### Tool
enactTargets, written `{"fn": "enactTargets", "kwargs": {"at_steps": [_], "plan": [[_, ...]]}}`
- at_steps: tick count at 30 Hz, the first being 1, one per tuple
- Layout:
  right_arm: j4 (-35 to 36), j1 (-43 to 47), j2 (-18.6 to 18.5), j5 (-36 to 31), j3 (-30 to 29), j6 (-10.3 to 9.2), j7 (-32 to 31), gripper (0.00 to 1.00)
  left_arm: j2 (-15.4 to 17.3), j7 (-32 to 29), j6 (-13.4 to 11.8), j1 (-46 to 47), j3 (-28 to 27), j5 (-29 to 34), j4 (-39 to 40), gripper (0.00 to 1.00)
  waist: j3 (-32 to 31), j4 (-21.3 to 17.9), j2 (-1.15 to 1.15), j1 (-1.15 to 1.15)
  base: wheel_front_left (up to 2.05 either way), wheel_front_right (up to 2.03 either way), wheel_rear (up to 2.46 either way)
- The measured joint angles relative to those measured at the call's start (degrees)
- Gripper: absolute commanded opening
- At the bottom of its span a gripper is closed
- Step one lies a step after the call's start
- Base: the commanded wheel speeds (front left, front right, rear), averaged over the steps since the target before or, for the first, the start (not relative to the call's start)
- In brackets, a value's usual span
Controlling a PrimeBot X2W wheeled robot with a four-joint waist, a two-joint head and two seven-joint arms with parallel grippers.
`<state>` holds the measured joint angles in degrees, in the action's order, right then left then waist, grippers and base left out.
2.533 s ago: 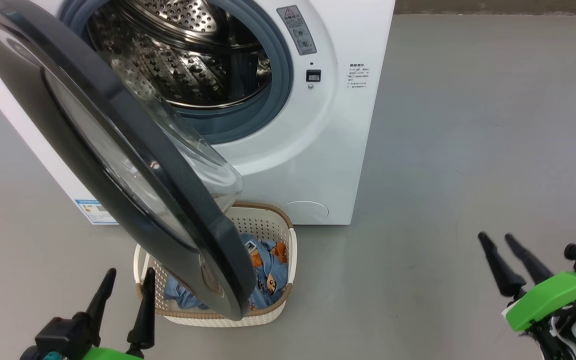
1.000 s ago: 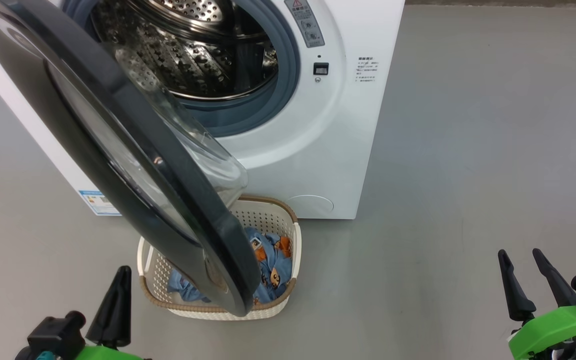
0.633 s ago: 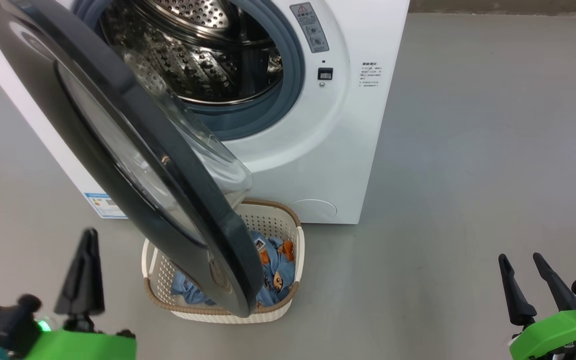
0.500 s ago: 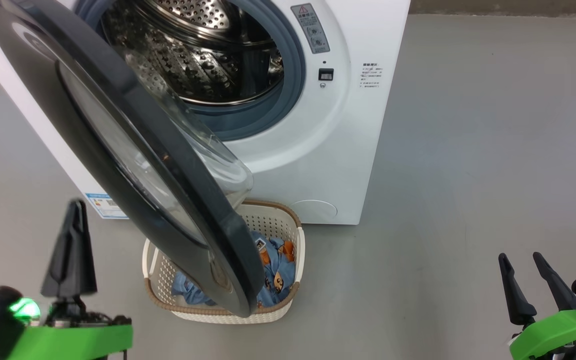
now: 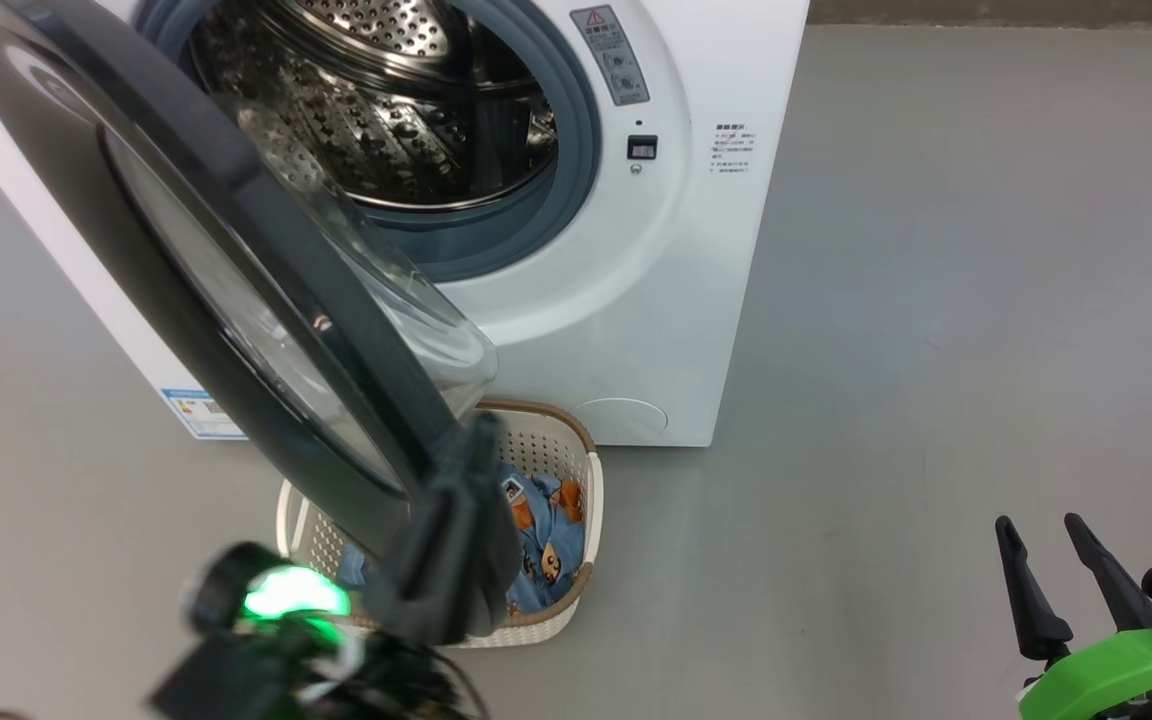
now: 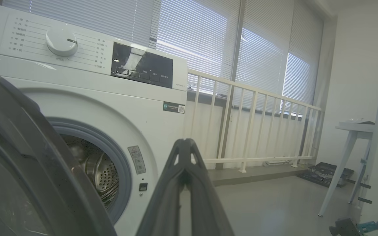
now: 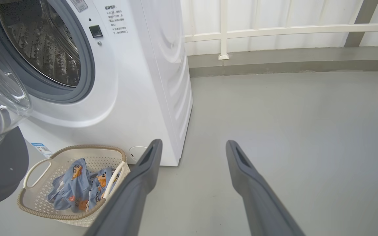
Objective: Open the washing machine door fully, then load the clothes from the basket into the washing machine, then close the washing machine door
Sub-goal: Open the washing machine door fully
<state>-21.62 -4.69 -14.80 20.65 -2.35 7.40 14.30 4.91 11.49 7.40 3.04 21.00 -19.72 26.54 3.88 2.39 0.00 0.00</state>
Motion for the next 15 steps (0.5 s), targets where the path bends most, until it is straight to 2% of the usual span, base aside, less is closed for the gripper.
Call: {"fn": "enactTargets", "kwargs": {"at_steps": [7, 15], "plan": [[0.1, 0.0, 0.1, -0.2, 0.1, 0.0, 0.0, 1.0, -0.2, 0.2, 0.0, 2.7, 9.3, -3.8, -11.2, 0.0, 0.7, -0.3, 0.0, 0.0, 0.0, 0.0, 0.0], [0.3, -0.1, 0.1, -0.5, 0.3, 0.0, 0.0, 1.0, -0.3, 2.0, 0.0, 6.9, 10.9, -7.8, -25.2, 0.0, 1.7, -0.4, 0.0, 0.0, 0.0, 0.0, 0.0]]}}
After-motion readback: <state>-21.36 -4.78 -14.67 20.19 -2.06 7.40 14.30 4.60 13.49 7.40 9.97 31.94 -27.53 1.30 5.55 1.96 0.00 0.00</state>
